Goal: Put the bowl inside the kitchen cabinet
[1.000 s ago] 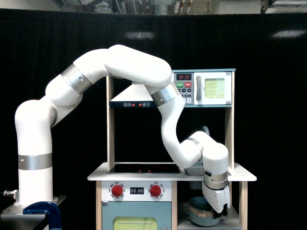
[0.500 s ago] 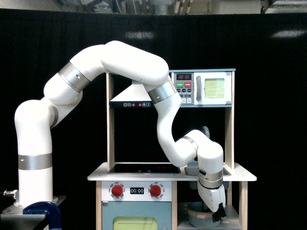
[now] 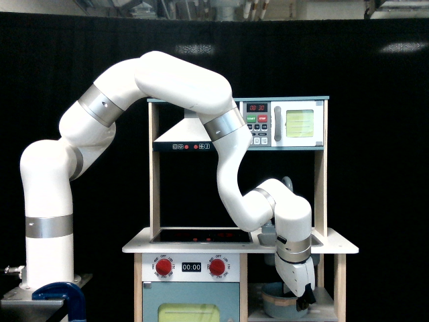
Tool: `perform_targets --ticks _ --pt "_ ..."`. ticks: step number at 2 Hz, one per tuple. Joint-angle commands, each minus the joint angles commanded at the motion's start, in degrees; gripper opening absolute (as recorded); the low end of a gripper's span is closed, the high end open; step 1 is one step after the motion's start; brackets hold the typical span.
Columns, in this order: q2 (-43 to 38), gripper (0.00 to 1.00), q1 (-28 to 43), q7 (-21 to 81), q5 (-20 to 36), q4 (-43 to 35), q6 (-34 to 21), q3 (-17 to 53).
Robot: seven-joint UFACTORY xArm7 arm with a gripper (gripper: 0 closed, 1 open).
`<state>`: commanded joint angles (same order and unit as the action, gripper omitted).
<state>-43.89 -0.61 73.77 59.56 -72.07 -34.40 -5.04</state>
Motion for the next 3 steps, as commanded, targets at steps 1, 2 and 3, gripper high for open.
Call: perform_targets --ticks 1,2,3 --pt "2.3 1.00 -2.5 -0.2 -2.1 1.8 -1.0 -0.5" --pt "16.6 1.00 -8.0 -2.3 -8.0 11.2 -7.9 1.2" --pt "37.7 1.00 -15.7 -2.4 -17.1 23.4 -21.0 6.9"
